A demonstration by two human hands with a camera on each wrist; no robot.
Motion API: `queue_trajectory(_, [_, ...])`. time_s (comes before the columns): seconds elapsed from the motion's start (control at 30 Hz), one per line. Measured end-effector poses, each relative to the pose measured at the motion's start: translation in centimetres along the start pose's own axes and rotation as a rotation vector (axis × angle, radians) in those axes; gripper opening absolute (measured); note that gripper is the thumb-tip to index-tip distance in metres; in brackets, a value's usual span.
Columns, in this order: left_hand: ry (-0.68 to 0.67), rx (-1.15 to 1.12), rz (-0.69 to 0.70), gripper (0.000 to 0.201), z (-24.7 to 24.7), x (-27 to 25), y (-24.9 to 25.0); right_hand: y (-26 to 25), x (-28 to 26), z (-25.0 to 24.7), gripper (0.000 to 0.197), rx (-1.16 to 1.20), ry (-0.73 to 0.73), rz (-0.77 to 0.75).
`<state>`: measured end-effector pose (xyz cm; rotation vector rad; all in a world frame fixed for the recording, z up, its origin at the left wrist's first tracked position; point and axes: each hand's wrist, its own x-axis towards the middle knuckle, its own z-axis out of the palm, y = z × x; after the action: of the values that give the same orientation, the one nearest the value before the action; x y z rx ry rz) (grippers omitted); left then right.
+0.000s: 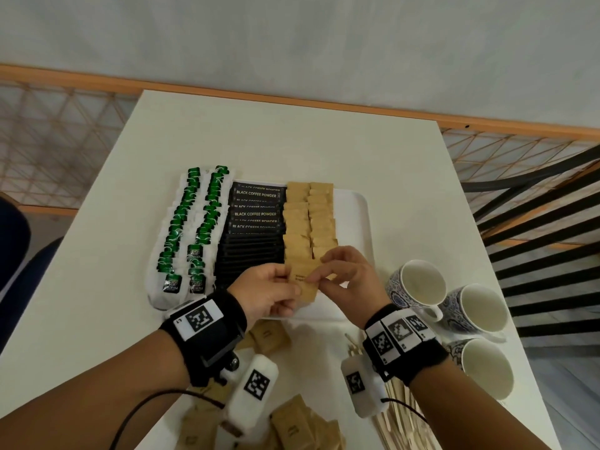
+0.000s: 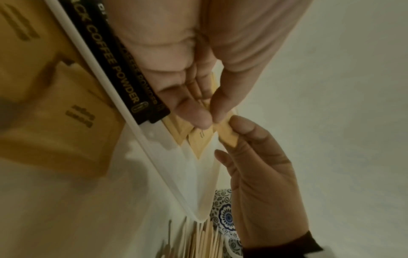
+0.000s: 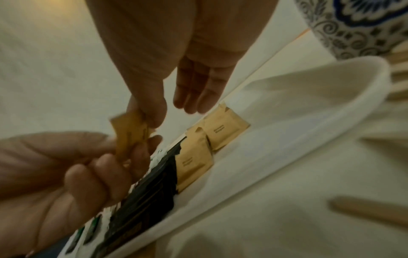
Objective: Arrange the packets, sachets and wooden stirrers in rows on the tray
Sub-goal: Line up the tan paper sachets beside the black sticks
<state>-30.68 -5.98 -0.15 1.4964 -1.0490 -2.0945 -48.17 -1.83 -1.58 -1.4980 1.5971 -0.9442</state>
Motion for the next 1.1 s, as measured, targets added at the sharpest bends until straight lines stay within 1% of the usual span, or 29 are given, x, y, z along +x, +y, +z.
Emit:
queue_trajectory(0.07, [0.029,0.008,0.02,0.027,0.4,0.2,-0.1,-0.2,-0.1,-0.5,0.037,0.163,-0.04,0.128])
queue_trajectory(0.1, [0.039,0.021,0.027,0.027,0.6,0.2,0.0,-0.4,-0.2,-0.7,0.033,0.232,-0.072,0.191])
queue_trajectory(0.17, [0.059,0.071,0.052,0.027,1.0,0.5,-0.1,-0.5,-0.3,-0.9,0.024,0.312,-0.101,0.239])
queue_trajectory(0.23, [0.1,0.184,0.109,0.028,1.3,0.8,-0.2,-0.2,-0.1,-1.0,0.022,0.336,-0.048,0.261])
queue_trajectory(0.27, [0.133,0.283,0.155,0.028,1.3,0.8,-0.3,0.2,0.1,-1.1,0.023,0.334,0.0,0.281])
queue_trajectory(0.3, [0.169,0.398,0.206,0.027,1.2,0.8,-0.4,0.7,0.3,-1.3,0.025,0.311,0.046,0.299])
queue_trajectory(0.37, [0.228,0.646,0.293,0.023,0.8,0.7,0.0,1.8,0.6,-1.6,0.026,0.171,0.097,0.33])
queue_trajectory(0.47, [0.282,1.092,0.369,0.019,0.4,0.6,0.7,2.6,0.6,-2.1,0.028,-0.061,0.043,0.355])
queue_trajectory(0.53, [0.291,1.273,0.39,0.024,0.5,0.9,0.9,2.7,0.7,-2.1,0.034,-0.115,0.01,0.353])
queue_trajectory(0.6, [0.289,1.387,0.382,0.032,0.9,1.2,0.8,2.7,0.9,-1.9,0.04,-0.159,0.006,0.339])
queue_trajectory(0.67, [0.294,1.476,0.369,0.035,1.3,1.5,0.8,2.8,1.2,-1.7,0.045,-0.2,0.006,0.327])
queue_trajectory(0.77, [0.3,1.552,0.364,0.032,1.5,2.2,1.0,2.8,1.5,-1.7,0.047,-0.215,0.019,0.323])
queue_trajectory(0.9, [0.301,1.549,0.38,0.024,1.7,2.9,1.2,2.6,1.9,-1.7,0.049,-0.23,0.006,0.329])
queue_trajectory(1.03, [0.292,1.544,0.396,0.019,1.7,3.5,1.3,2.3,2.0,-1.4,0.069,-0.259,-0.04,0.334])
queue_trajectory(1.1, [0.286,1.538,0.404,0.018,1.6,3.6,1.3,2.3,2.1,-1.4,0.072,-0.284,-0.056,0.33])
